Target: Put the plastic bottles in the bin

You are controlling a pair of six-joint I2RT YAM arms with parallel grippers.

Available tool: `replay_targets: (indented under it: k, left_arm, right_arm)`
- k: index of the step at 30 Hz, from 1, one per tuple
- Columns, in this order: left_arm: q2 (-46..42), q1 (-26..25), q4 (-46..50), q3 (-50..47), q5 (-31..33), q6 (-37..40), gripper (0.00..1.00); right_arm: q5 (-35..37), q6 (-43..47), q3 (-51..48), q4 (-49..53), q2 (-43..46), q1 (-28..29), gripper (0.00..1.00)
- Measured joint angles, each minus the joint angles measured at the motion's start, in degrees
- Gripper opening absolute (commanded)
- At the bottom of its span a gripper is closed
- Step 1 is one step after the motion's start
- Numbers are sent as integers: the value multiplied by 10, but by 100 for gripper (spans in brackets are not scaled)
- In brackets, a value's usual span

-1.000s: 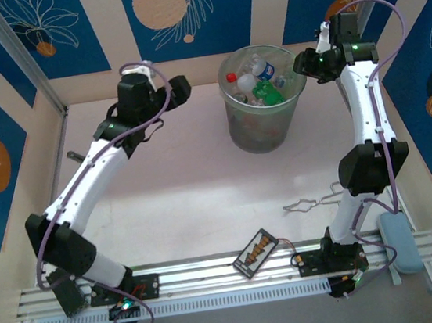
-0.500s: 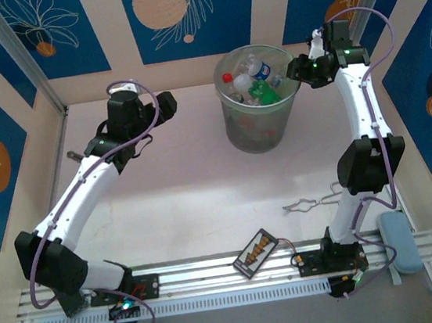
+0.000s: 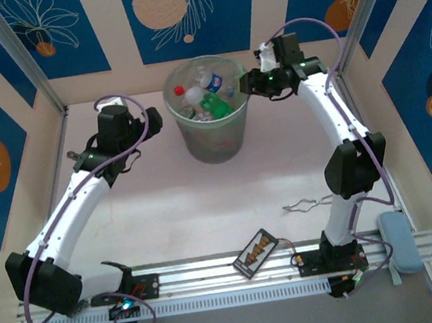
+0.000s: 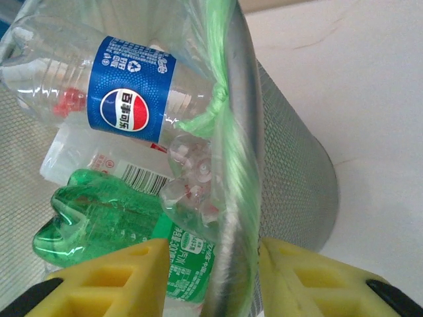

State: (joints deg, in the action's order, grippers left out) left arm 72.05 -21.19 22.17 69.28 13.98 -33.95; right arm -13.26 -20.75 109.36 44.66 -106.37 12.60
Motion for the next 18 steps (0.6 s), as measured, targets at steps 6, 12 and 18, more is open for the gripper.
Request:
replay_targets:
  k: [6,12,18]
  left_arm:
    - [-21,28,19,-18,-2,15,100]
    - [-22,66,3,-65,-20,57,100]
    - [-6,82,-37,-159,37,116,100]
  right_arm:
    - [-12,-5,12,8,0,20,84]
    - [38,35,-50,-28,74,-24,99]
    - [116,59,-307,-158,232,-92,99]
